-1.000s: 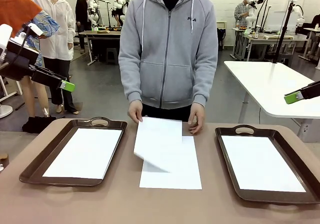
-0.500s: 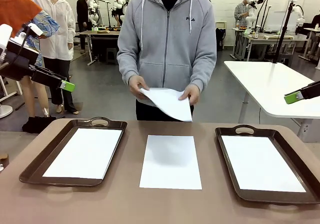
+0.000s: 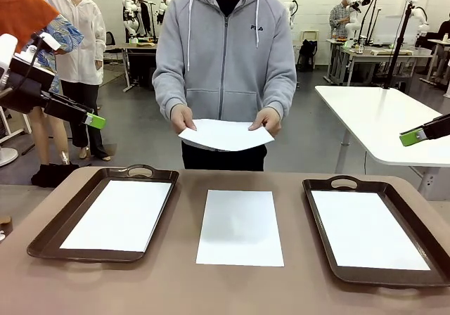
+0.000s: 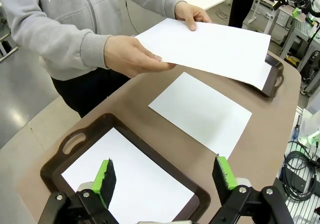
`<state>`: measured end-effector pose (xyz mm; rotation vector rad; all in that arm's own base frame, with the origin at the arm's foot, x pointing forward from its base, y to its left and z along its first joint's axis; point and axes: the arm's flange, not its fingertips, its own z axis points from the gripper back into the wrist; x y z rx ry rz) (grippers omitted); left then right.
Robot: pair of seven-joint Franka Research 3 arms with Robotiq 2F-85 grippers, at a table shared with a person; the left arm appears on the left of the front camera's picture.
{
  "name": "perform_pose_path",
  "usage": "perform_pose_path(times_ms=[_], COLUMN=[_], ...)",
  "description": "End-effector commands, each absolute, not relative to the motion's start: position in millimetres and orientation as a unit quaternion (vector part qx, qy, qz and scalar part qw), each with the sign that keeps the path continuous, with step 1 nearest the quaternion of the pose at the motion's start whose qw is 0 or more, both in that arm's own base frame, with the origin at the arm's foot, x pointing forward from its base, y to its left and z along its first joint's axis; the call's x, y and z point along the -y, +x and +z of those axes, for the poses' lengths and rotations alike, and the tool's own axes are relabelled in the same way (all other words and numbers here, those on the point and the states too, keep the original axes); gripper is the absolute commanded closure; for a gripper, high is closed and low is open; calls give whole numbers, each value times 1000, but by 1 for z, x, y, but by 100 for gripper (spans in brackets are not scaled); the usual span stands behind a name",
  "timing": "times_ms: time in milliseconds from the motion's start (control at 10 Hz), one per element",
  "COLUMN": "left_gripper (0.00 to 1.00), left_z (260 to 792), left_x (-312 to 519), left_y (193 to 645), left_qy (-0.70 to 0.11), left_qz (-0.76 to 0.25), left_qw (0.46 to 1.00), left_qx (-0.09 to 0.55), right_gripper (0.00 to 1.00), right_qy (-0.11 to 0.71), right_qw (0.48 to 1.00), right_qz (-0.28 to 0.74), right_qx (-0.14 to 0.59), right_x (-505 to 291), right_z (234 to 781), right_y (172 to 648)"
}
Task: Sort the A4 documents.
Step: Receive the A4 Paper.
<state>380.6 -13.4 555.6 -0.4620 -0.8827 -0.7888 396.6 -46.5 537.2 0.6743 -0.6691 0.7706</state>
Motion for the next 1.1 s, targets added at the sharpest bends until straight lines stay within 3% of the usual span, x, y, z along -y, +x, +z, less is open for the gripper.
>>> perform_pose_path(times_ms=[0, 1000], left_gripper=[0, 0], left_z=[556, 556], left_x=[14, 14], left_y=[380, 380], left_qy=[-221, -221], left_qz=[-369, -369], left_qw=[801, 801], left_qx=[416, 416], right_gripper=[0, 0], right_qy=[318, 318], right_qw=[818, 818], right_qz=[361, 361], right_qx=[315, 315], right_x=[46, 46], right_z=[537, 537], right_y=[396, 396])
